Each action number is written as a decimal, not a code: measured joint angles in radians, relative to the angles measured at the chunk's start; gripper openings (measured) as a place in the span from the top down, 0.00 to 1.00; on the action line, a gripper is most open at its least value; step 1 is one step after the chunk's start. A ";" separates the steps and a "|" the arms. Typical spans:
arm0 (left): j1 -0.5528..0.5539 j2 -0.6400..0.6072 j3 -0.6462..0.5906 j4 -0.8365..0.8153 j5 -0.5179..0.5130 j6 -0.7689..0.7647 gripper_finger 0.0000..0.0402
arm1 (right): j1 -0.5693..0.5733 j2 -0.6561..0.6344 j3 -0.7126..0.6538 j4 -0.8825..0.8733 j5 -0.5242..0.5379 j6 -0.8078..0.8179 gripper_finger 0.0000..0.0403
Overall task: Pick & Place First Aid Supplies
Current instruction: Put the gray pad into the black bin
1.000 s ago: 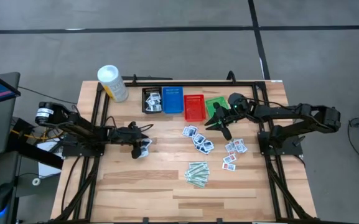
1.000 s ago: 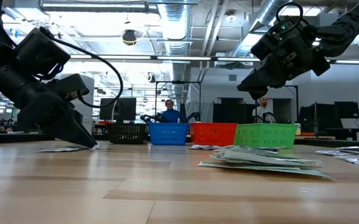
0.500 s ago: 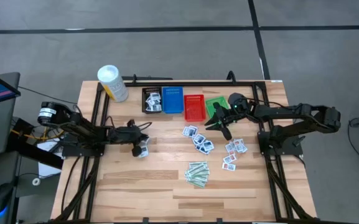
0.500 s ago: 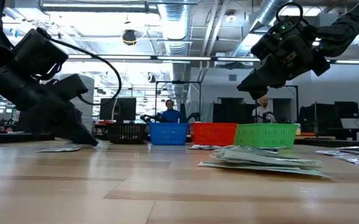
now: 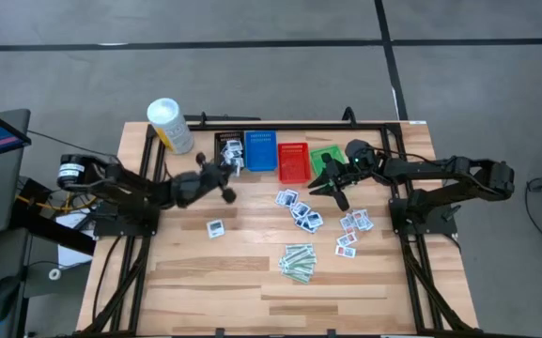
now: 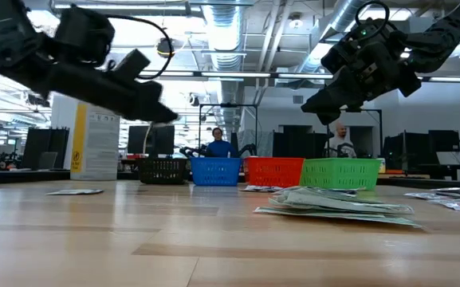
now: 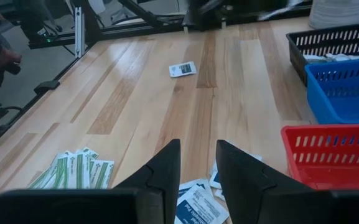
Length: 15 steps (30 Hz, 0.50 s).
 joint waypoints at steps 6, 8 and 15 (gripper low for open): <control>0.224 -0.001 0.043 0.002 0.079 -0.001 0.89 | 0.000 0.000 0.000 0.002 0.000 0.009 0.76; 0.292 -0.001 0.051 0.001 0.186 -0.005 0.89 | 0.000 0.000 0.000 0.002 0.000 0.024 0.76; 0.400 0.002 0.076 -0.017 0.374 -0.002 0.89 | 0.000 0.000 0.000 0.002 0.000 0.027 0.76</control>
